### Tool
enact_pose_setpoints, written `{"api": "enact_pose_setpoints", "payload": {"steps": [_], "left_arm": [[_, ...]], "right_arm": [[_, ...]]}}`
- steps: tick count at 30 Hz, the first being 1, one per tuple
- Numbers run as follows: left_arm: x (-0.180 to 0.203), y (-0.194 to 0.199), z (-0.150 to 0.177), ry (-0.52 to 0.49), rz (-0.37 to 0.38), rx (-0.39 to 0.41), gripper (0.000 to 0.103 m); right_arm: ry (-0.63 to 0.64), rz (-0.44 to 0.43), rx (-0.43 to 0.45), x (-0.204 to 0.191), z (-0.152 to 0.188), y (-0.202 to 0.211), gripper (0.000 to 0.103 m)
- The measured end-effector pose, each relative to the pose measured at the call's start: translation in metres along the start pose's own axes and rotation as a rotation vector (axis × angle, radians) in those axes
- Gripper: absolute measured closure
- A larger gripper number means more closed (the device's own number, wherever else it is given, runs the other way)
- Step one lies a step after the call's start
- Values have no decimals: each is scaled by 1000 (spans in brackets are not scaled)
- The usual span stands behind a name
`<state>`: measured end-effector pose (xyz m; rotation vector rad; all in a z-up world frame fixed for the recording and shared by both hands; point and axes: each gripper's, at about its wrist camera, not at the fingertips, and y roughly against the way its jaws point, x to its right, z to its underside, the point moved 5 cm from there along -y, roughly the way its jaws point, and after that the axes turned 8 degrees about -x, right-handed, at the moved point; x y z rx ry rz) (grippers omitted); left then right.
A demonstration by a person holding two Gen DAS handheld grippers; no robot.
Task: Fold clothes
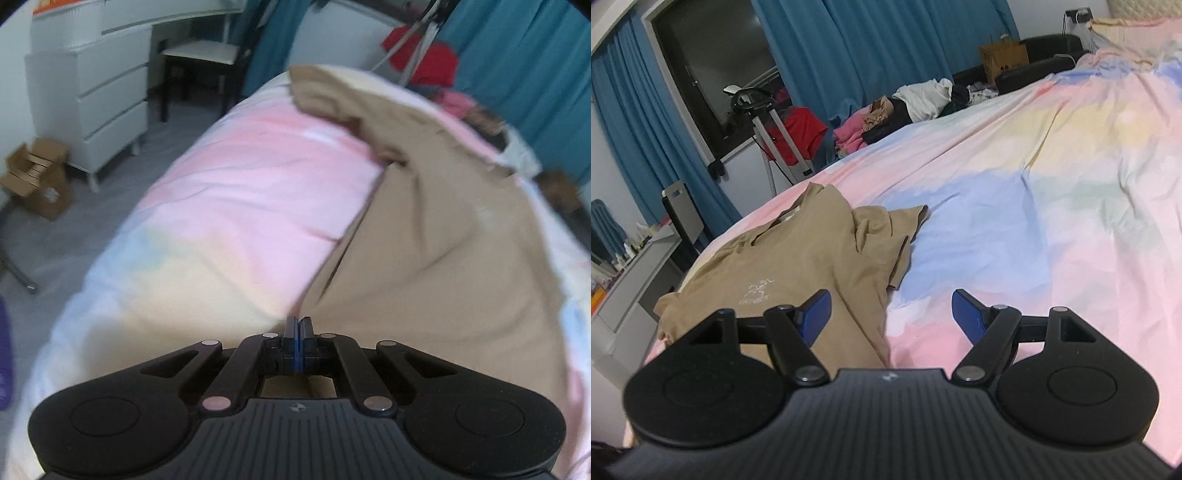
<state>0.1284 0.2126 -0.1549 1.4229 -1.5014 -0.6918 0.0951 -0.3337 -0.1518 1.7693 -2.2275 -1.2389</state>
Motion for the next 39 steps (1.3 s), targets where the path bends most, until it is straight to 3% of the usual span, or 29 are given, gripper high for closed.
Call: {"api": "enact_pose_setpoints", "payload": {"steps": [5, 7, 8, 10, 14, 16, 19, 24, 28, 29, 30, 32, 34, 39], "left_arm": [[19, -2, 3, -124, -112, 7, 102], [28, 3, 3, -147, -114, 21, 96], [32, 5, 2, -148, -111, 26, 92], [38, 14, -1, -131, -93, 52, 68], [71, 38, -6, -164, -104, 144, 51], [96, 47, -7, -196, -113, 183, 34], [140, 52, -6, -206, -73, 226, 23], [193, 25, -2, -226, 79, 290, 23], [209, -15, 2, -266, 84, 271, 24], [210, -24, 2, -264, 84, 252, 25], [210, -33, 1, -259, 83, 237, 27], [209, -43, -3, -241, 76, 227, 29], [207, -48, -8, -229, 61, 243, 29], [199, -48, -7, -202, 77, 256, 31]], "right_arm": [[-17, -15, -1, -1, -3, -3, 29], [-37, -26, 1, 1, -6, -4, 31], [-47, -35, 0, 1, -8, -5, 34], [-66, -58, -9, 1, -16, -13, 35], [-142, -81, -14, 4, -48, -44, 36], [-190, -95, -31, 11, -62, -70, 38], [-256, -110, -59, 24, -81, -115, 50], [-281, -82, -87, 45, -93, -185, 51], [-230, -104, -99, 50, -91, -222, 52], [-224, -118, -88, 49, -92, -225, 55], [-218, -132, -77, 47, -94, -228, 71], [-218, -120, -34, 50, -103, -226, 88], [-221, -92, 16, 56, -115, -219, 94], [-229, -23, 142, 69, -145, -203, 95]]}}
